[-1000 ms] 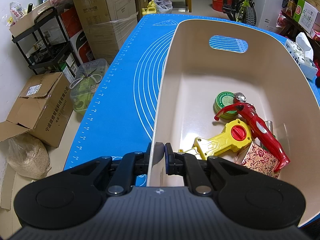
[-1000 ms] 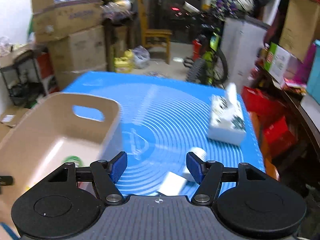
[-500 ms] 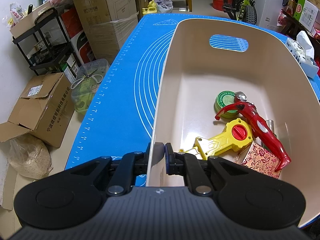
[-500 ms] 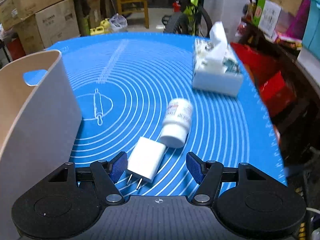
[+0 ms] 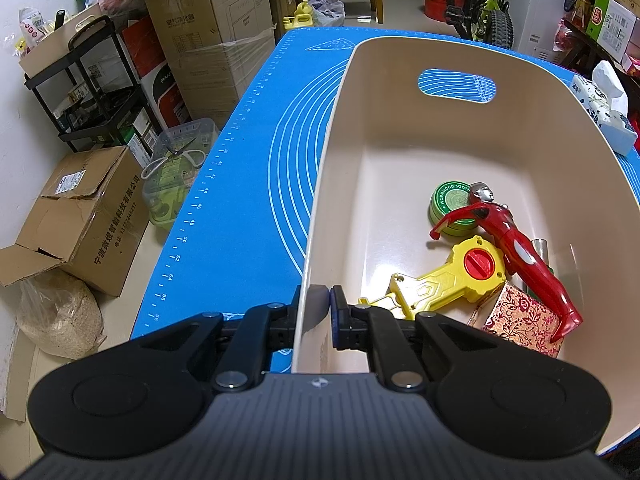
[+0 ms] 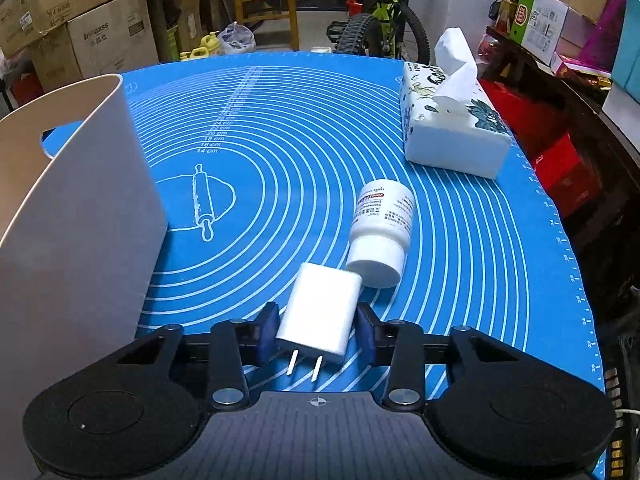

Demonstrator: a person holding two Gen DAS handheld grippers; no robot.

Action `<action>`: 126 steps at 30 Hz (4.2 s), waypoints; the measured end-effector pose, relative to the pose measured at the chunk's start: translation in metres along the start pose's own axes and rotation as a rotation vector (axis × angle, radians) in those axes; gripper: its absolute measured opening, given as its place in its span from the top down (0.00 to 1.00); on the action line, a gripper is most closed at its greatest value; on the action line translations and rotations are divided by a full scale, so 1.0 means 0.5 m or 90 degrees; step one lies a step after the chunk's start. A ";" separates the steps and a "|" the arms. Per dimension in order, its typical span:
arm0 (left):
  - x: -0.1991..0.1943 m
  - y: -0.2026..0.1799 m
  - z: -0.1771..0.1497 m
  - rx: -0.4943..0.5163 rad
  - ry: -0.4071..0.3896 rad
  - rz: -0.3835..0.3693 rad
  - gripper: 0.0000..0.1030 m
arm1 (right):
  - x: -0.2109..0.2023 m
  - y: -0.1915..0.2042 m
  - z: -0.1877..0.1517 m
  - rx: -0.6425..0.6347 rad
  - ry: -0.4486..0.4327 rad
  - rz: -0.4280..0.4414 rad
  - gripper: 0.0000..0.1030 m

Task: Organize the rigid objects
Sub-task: 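Move the right tool to the white charger plug and grasp it, then lower the white charger plug into the bin and open the right tool, then move the right tool to the black earbud case and grasp it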

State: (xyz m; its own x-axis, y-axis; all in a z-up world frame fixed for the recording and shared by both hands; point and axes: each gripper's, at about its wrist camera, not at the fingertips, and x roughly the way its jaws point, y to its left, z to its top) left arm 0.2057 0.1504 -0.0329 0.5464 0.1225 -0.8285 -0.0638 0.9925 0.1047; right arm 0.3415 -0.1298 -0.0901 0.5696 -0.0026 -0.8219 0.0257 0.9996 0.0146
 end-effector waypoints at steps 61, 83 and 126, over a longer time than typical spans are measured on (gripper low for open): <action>-0.002 0.003 0.000 0.001 0.000 0.001 0.87 | -0.195 0.297 -0.007 -0.204 -0.068 0.221 0.60; -0.003 0.004 -0.001 0.002 0.001 0.005 0.86 | -0.270 0.129 0.036 -0.215 -0.145 0.205 0.37; -0.002 -0.001 0.002 0.009 0.003 0.013 0.86 | -0.062 0.033 -0.086 -0.376 -0.038 0.226 0.46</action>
State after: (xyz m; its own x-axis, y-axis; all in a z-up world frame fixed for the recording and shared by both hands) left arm 0.2061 0.1498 -0.0315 0.5409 0.1430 -0.8288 -0.0633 0.9896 0.1294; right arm 0.2886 -0.1117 -0.0888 0.5056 0.3437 -0.7913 -0.6129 0.7886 -0.0491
